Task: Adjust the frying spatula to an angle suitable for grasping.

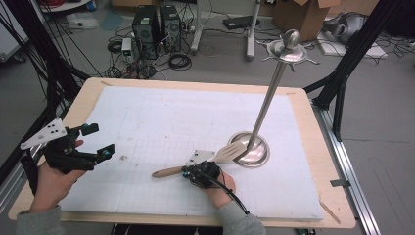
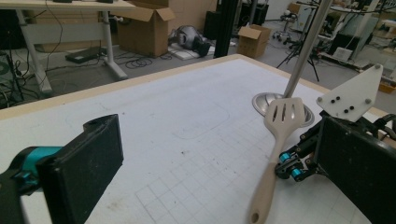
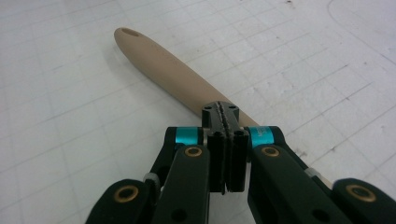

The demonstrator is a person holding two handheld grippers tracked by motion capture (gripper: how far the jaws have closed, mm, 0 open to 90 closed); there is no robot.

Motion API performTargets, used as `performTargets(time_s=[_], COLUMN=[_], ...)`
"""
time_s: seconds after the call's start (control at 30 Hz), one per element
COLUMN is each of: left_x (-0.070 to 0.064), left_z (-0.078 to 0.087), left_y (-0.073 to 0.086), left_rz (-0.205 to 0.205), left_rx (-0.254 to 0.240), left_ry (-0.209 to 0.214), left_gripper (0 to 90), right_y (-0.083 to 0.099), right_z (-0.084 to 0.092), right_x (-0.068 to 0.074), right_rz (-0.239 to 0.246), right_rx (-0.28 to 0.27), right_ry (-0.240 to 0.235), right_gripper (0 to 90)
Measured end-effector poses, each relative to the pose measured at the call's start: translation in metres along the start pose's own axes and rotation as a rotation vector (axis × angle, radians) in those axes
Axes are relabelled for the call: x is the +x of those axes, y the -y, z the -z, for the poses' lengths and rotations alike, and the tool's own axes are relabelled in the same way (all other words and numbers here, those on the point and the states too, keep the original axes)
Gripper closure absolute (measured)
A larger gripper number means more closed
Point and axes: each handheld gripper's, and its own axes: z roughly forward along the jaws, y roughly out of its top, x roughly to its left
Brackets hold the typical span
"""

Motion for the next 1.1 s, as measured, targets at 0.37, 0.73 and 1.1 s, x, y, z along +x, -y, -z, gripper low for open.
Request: performTargets(time_s=[0.37, 0.73, 1.1], left_x=[0.001, 0.003, 0.003], left_z=[-0.001, -0.004, -0.005], left_y=[0.001, 0.005, 0.006], left_rz=[0.0, 0.013, 0.014], left_rx=[0.007, 0.013, 0.017], left_ry=[0.005, 0.003, 0.001], left_gripper=[1.8, 1.7, 1.7], right_y=[-0.006, -0.003, 0.004], right_z=[-0.009, 0.023, 0.026], right_x=[-0.008, -0.042, -0.063], right_rz=[-0.028, -0.147, -0.141], right_rx=[0.0, -0.034, 0.023], right_ry=[0.018, 0.098, 0.154], right_gripper=[90.0, 90.0, 90.0])
